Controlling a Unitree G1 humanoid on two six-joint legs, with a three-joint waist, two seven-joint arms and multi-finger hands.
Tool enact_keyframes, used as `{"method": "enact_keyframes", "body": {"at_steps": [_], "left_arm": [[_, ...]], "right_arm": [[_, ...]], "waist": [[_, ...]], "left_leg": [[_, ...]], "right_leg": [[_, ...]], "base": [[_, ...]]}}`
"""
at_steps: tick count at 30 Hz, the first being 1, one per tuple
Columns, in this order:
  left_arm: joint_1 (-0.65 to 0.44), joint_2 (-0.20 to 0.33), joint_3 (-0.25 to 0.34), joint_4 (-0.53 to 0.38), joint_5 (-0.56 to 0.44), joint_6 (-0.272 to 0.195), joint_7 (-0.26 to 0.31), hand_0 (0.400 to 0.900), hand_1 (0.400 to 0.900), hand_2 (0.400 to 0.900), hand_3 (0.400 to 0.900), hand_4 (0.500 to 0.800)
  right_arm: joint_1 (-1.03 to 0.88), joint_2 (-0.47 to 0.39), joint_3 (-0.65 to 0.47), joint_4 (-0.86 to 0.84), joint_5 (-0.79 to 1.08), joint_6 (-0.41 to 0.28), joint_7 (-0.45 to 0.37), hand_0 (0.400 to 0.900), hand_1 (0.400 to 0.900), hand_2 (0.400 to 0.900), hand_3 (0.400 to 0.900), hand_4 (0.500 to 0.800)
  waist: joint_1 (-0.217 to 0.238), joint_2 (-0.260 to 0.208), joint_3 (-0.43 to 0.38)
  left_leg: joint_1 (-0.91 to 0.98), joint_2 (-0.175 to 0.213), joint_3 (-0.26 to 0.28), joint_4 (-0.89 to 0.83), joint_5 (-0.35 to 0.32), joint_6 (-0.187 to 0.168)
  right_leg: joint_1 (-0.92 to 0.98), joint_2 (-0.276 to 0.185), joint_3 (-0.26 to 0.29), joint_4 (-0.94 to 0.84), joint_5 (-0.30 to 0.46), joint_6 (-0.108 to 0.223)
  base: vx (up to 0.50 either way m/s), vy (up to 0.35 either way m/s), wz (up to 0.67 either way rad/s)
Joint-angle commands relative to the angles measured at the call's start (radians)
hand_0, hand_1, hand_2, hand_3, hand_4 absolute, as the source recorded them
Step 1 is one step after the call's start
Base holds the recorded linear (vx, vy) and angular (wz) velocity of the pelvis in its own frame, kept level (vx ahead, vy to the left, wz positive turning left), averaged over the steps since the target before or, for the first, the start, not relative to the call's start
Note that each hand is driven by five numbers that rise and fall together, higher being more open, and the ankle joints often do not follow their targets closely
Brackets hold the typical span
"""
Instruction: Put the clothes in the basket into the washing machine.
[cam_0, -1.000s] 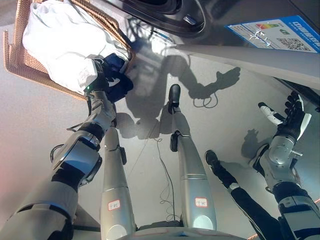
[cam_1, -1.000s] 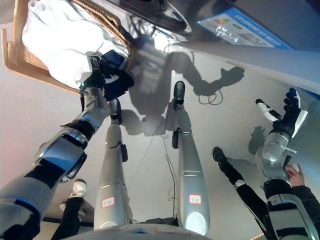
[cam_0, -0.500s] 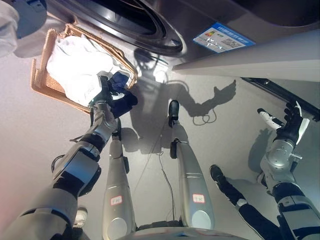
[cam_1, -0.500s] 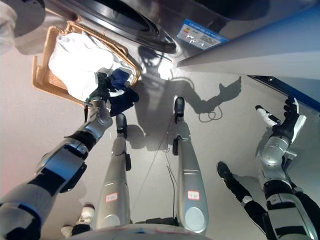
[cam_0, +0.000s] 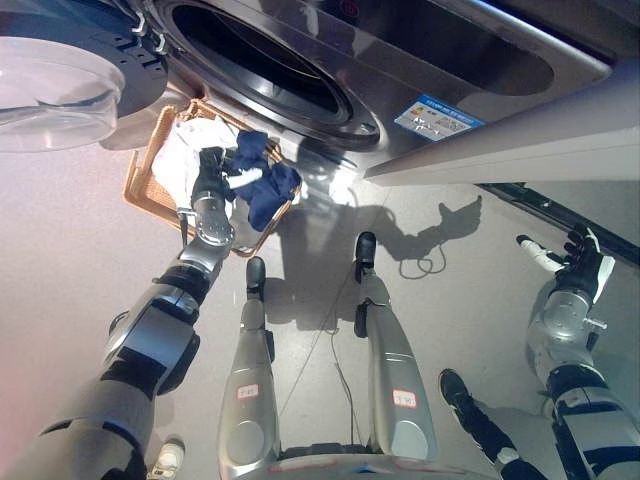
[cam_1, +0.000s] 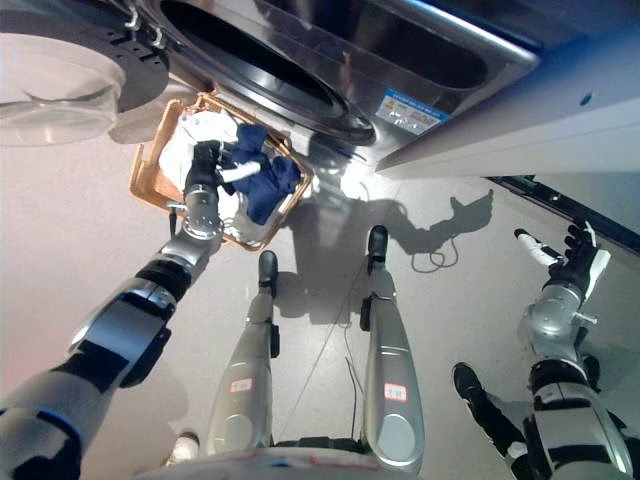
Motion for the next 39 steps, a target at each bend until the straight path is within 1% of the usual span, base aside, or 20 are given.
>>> {"method": "enact_keyframes", "body": {"at_steps": [1, 3, 4, 5, 6, 8, 9, 10, 11, 12, 17, 21, 25, 29, 33, 38, 39], "left_arm": [[-0.123, -0.019, 0.092, 0.013, -0.202, -0.132, -0.04, 0.4, 0.4, 0.4, 0.4, 0.5], [-0.192, -0.012, 0.115, 0.046, -0.274, -0.139, -0.05, 0.4, 0.4, 0.4, 0.4, 0.5], [-0.227, -0.004, 0.124, 0.054, -0.297, -0.144, -0.052, 0.4, 0.4, 0.4, 0.4, 0.5], [-0.246, 0.005, 0.126, 0.06, -0.306, -0.147, -0.058, 0.4, 0.4, 0.4, 0.4, 0.5], [-0.267, 0.005, 0.144, 0.066, -0.345, -0.158, -0.06, 0.4, 0.4, 0.4, 0.4, 0.5], [-0.322, 0.0, 0.159, 0.086, -0.388, -0.17, -0.057, 0.4, 0.4, 0.4, 0.4, 0.5], [-0.338, 0.001, 0.156, 0.089, -0.399, -0.173, -0.06, 0.4, 0.4, 0.4, 0.4, 0.5], [-0.351, -0.007, 0.163, 0.078, -0.438, -0.183, -0.068, 0.4, 0.4, 0.4, 0.4, 0.5], [-0.367, -0.005, 0.159, 0.086, -0.44, -0.177, -0.073, 0.4, 0.4, 0.4, 0.4, 0.5], [-0.381, -0.005, 0.156, 0.088, -0.453, -0.182, -0.076, 0.4, 0.4, 0.4, 0.4, 0.5], [-0.412, -0.066, 0.162, 0.078, -0.514, -0.196, -0.077, 0.4, 0.4, 0.4, 0.4, 0.5], [-0.403, -0.104, 0.169, 0.065, -0.526, -0.202, -0.08, 0.4, 0.4, 0.4, 0.4, 0.5], [-0.378, -0.139, 0.168, 0.061, -0.519, -0.198, -0.08, 0.4, 0.4, 0.4, 0.4, 0.5], [-0.367, -0.136, 0.172, 0.065, -0.508, -0.195, -0.075, 0.4, 0.4, 0.4, 0.4, 0.5], [-0.366, -0.143, 0.17, 0.047, -0.503, -0.199, -0.071, 0.4, 0.4, 0.4, 0.4, 0.5], [-0.385, -0.14, 0.151, 0.057, -0.49, -0.193, -0.075, 0.4, 0.4, 0.4, 0.4, 0.5], [-0.386, -0.139, 0.149, 0.059, -0.486, -0.192, -0.075, 0.625, 0.625, 0.625, 0.625, 0.635]], "right_arm": [[0.074, -0.097, -0.073, 0.065, 0.076, -0.013, -0.019, 0.9, 0.9, 0.9, 0.9, 0.8], [0.066, -0.096, -0.07, 0.088, 0.087, -0.005, 0.0, 0.9, 0.9, 0.9, 0.9, 0.8], [0.065, -0.095, -0.066, 0.098, 0.089, 0.0, 0.01, 0.9, 0.9, 0.9, 0.9, 0.8], [0.065, -0.095, -0.067, 0.1, 0.094, -0.001, 0.016, 0.9, 0.9, 0.9, 0.9, 0.8], [0.069, -0.094, -0.072, 0.107, 0.1, -0.001, 0.024, 0.9, 0.9, 0.9, 0.9, 0.8], [0.064, -0.094, -0.067, 0.129, 0.111, 0.0, 0.034, 0.9, 0.9, 0.9, 0.9, 0.8], [0.06, -0.09, -0.059, 0.122, 0.108, -0.002, 0.028, 0.9, 0.9, 0.9, 0.9, 0.8], [0.065, -0.086, -0.054, 0.105, 0.108, -0.008, 0.027, 0.9, 0.9, 0.9, 0.9, 0.8], [0.076, -0.084, -0.053, 0.093, 0.111, -0.009, 0.031, 0.9, 0.9, 0.9, 0.9, 0.8], [0.084, -0.083, -0.054, 0.088, 0.114, -0.01, 0.033, 0.9, 0.9, 0.9, 0.9, 0.8], [0.13, -0.062, -0.049, -0.003, 0.098, -0.026, 0.01, 0.9, 0.9, 0.9, 0.9, 0.8], [0.172, -0.047, -0.063, -0.076, 0.084, -0.037, -0.007, 0.9, 0.9, 0.9, 0.9, 0.8], [0.202, -0.046, -0.082, -0.124, 0.073, -0.046, -0.023, 0.9, 0.9, 0.9, 0.9, 0.8], [0.221, -0.046, -0.088, -0.168, 0.05, -0.048, -0.038, 0.9, 0.9, 0.9, 0.9, 0.8], [0.235, -0.043, -0.09, -0.196, 0.039, -0.049, -0.043, 0.9, 0.9, 0.9, 0.9, 0.8], [0.237, -0.044, -0.08, -0.19, 0.045, -0.049, -0.034, 0.9, 0.9, 0.9, 0.9, 0.8], [0.239, -0.044, -0.08, -0.19, 0.048, -0.049, -0.031, 0.9, 0.9, 0.9, 0.9, 0.8]], "waist": [[-0.023, 0.025, -0.085], [-0.03, 0.02, -0.1], [-0.034, 0.017, -0.109], [-0.038, 0.013, -0.114], [-0.042, 0.01, -0.123], [-0.051, 0.002, -0.135], [-0.055, -0.001, -0.139], [-0.062, -0.004, -0.143], [-0.069, -0.006, -0.149], [-0.073, -0.008, -0.155], [-0.092, -0.02, -0.158], [-0.104, -0.03, -0.16], [-0.105, -0.025, -0.16], [-0.105, -0.022, -0.157], [-0.105, -0.018, -0.156], [-0.104, -0.016, -0.164], [-0.104, -0.016, -0.164]], "left_leg": [[0.058, -0.119, 0.007, -0.091, 0.019, 0.121], [0.082, -0.114, 0.003, -0.104, 0.021, 0.117], [0.092, -0.111, 0.002, -0.107, 0.014, 0.115], [0.092, -0.111, 0.0, -0.11, 0.021, 0.114], [0.095, -0.111, -0.003, -0.114, 0.02, 0.113], [0.095, -0.11, -0.005, -0.116, 0.023, 0.11], [0.092, -0.109, -0.008, -0.116, 0.023, 0.109], [0.088, -0.108, -0.009, -0.116, 0.027, 0.106], [0.083, -0.108, -0.011, -0.116, 0.027, 0.105], [0.078, -0.108, -0.012, -0.116, 0.028, 0.105], [0.047, -0.108, -0.018, -0.116, 0.036, 0.101], [0.023, -0.103, -0.013, -0.116, 0.039, 0.101], [0.008, -0.102, -0.011, -0.116, 0.041, 0.101], [0.003, -0.102, -0.007, -0.116, 0.039, 0.101], [-0.002, -0.102, -0.006, -0.116, 0.039, 0.102], [-0.006, -0.102, -0.007, -0.116, 0.038, 0.101], [-0.007, -0.102, -0.008, -0.116, 0.038, 0.101]], "right_leg": [[0.123, 0.095, -0.045, -0.042, -0.037, -0.001], [0.149, 0.098, -0.048, -0.051, -0.04, 0.001], [0.162, 0.101, -0.048, -0.056, -0.046, 0.002], [0.166, 0.1, -0.05, -0.066, -0.038, 0.003], [0.173, 0.103, -0.051, -0.075, -0.037, 0.005], [0.179, 0.106, -0.053, -0.088, -0.032, 0.007], [0.178, 0.107, -0.054, -0.093, -0.029, 0.007], [0.177, 0.108, -0.051, -0.097, -0.026, 0.008], [0.176, 0.109, -0.052, -0.102, -0.023, 0.007], [0.172, 0.109, -0.051, -0.103, -0.022, 0.007], [0.142, 0.112, -0.048, -0.102, -0.013, 0.003], [0.109, 0.121, -0.038, -0.097, -0.008, -0.001], [0.089, 0.122, -0.032, -0.093, -0.007, -0.001], [0.072, 0.123, -0.025, -0.087, -0.004, -0.002], [0.066, 0.124, -0.022, -0.085, -0.005, -0.002], [0.06, 0.122, -0.026, -0.089, -0.002, 0.0], [0.058, 0.121, -0.026, -0.09, 0.0, 0.0]], "base": [[0.05, 0.006, 0.08], [0.08, 0.009, 0.05], [0.06, 0.014, 0.02], [0.05, 0.014, 0.02], [0.02, 0.005, 0.04], [0.02, 0.008, 0.01], [0.02, 0.016, 0.05], [0.02, 0.006, 0.05], [0.03, 0.014, 0.04], [0.0, 0.0, 0.0], [0.0, 0.005, -0.04], [0.01, 0.017, -0.15], [0.01, 0.008, -0.07], [0.0, 0.003, -0.09], [0.0, 0.002, -0.04], [0.0, 0.0, 0.0], [0.0, 0.0, 0.0]]}}
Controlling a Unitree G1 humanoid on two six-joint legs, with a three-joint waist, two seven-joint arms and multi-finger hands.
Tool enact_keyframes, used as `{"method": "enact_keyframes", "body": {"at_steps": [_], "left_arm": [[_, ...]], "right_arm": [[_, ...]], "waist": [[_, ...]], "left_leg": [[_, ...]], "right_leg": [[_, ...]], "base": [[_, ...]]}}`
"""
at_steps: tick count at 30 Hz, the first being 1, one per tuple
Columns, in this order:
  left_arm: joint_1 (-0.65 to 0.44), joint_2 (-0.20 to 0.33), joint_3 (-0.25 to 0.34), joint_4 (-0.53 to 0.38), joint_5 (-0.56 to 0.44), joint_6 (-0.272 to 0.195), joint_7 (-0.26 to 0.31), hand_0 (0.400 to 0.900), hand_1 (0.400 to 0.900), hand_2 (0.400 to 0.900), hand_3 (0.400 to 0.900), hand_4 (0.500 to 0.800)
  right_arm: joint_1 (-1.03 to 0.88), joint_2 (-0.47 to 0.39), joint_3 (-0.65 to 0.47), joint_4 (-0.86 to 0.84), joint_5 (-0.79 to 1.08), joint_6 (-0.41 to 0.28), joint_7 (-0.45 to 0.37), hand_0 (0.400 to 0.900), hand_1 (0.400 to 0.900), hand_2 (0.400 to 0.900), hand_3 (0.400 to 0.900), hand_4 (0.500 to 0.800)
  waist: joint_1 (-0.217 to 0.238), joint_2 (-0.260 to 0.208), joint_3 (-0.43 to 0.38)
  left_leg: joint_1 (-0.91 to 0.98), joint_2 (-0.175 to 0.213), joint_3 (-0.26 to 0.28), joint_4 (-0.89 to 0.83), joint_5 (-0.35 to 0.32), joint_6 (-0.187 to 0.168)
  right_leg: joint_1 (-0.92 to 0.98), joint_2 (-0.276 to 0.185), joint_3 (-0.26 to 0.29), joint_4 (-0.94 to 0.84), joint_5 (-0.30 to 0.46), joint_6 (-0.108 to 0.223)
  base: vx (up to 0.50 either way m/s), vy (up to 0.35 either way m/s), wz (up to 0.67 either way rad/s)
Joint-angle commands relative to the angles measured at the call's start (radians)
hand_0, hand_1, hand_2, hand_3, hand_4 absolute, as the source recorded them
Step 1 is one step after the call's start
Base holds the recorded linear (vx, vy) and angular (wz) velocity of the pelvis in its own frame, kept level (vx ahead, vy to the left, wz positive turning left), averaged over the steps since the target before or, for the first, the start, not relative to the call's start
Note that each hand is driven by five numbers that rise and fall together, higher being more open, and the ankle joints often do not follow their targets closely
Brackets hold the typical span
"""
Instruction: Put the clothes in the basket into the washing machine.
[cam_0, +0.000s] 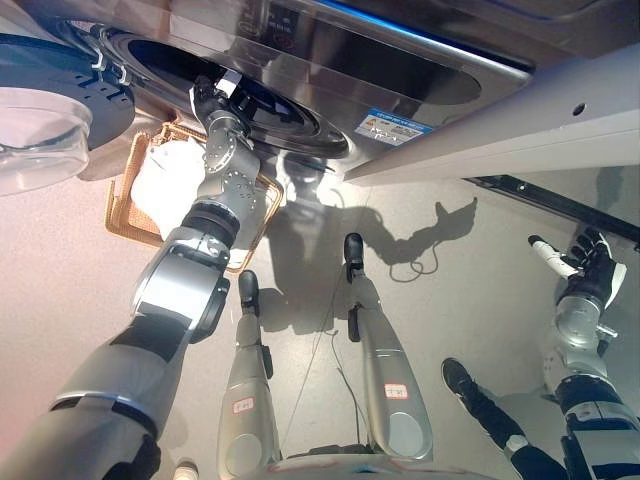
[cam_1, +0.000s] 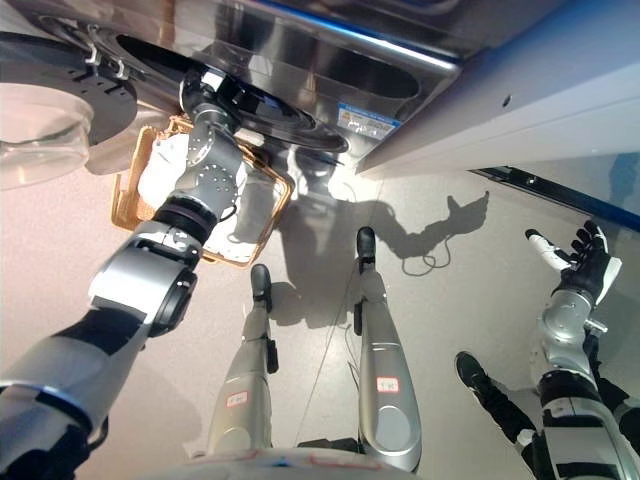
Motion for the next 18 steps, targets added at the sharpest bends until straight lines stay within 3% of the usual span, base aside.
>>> {"method": "enact_keyframes", "body": {"at_steps": [1, 18], "left_arm": [[-0.079, -0.017, -0.004, 0.052, 0.051, -0.08, -0.03, 0.9, 0.9, 0.9, 0.9, 0.8], [-0.079, -0.015, -0.033, 0.045, 0.094, -0.075, -0.034, 0.9, 0.9, 0.9, 0.9, 0.8]], "right_arm": [[0.112, -0.04, -0.025, 0.02, -0.005, -0.069, -0.047, 0.9, 0.9, 0.9, 0.9, 0.8], [0.078, -0.037, -0.003, 0.105, 0.039, -0.071, -0.014, 0.9, 0.9, 0.9, 0.9, 0.8]], "waist": [[0.022, -0.027, -0.132], [0.04, -0.019, -0.129]], "left_leg": [[0.016, -0.108, -0.012, -0.061, 0.024, 0.095], [0.024, -0.113, -0.016, -0.061, 0.025, 0.096]], "right_leg": [[0.057, 0.114, -0.022, -0.009, -0.026, -0.007], [0.06, 0.103, -0.038, 0.003, -0.028, -0.005]], "base": [[-0.01, -0.01, 0.04], [-0.01, -0.003, 0.02]]}}
